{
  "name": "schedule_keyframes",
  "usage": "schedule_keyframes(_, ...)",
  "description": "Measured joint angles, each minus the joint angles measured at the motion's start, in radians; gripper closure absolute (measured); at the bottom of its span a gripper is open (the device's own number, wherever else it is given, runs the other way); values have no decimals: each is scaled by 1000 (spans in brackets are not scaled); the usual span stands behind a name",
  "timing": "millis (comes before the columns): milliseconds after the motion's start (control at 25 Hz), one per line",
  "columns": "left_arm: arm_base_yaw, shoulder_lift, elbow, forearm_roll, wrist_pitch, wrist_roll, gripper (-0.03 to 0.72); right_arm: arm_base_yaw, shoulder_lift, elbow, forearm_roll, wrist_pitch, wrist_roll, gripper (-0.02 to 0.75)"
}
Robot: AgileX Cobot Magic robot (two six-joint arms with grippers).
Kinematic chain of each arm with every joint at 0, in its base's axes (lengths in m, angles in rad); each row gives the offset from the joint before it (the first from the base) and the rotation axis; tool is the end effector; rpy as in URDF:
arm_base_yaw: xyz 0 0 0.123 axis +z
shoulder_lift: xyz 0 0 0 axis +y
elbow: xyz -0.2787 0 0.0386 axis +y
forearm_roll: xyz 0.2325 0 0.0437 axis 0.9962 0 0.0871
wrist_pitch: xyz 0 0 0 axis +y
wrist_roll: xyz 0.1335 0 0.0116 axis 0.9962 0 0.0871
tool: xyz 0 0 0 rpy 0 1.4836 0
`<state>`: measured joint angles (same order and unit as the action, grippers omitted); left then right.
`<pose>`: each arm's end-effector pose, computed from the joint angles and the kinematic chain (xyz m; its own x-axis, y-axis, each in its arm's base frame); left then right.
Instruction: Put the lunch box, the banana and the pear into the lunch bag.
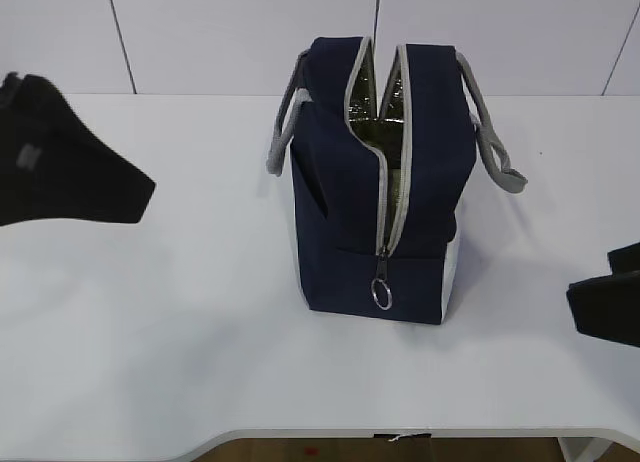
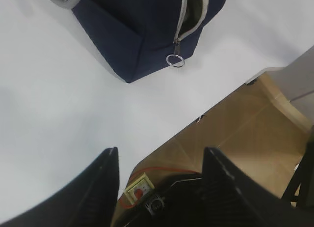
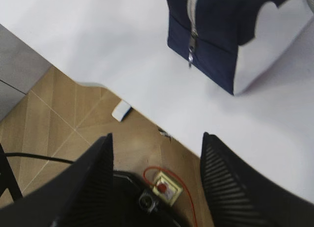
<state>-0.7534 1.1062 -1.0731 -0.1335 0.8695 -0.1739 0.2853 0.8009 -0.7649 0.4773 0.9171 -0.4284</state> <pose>0.1622 -0.1709 0.3287 -0.6993 0.3048 -0.6466 0.5709 0.7825 -0.2485 0.1338 0.0902 0.2950 -0.6262 -0.3034 -0.7182 -0.5856 0.7912 0.1763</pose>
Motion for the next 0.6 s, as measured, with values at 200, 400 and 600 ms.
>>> schedule_keyframes(200, -2, -103, 110, -1, -108, 0, 282, 0, 0, 93, 144, -135, -170, 285)
schedule_keyframes(400, -2, -124, 135, -32, -199, 0, 285, 0, 0, 170, 271, -222, -350, 285)
schedule_keyframes(600, 0, -116, 137, -46, -251, -36, 288, 1, 70, 196, 388, -260, -483, 284)
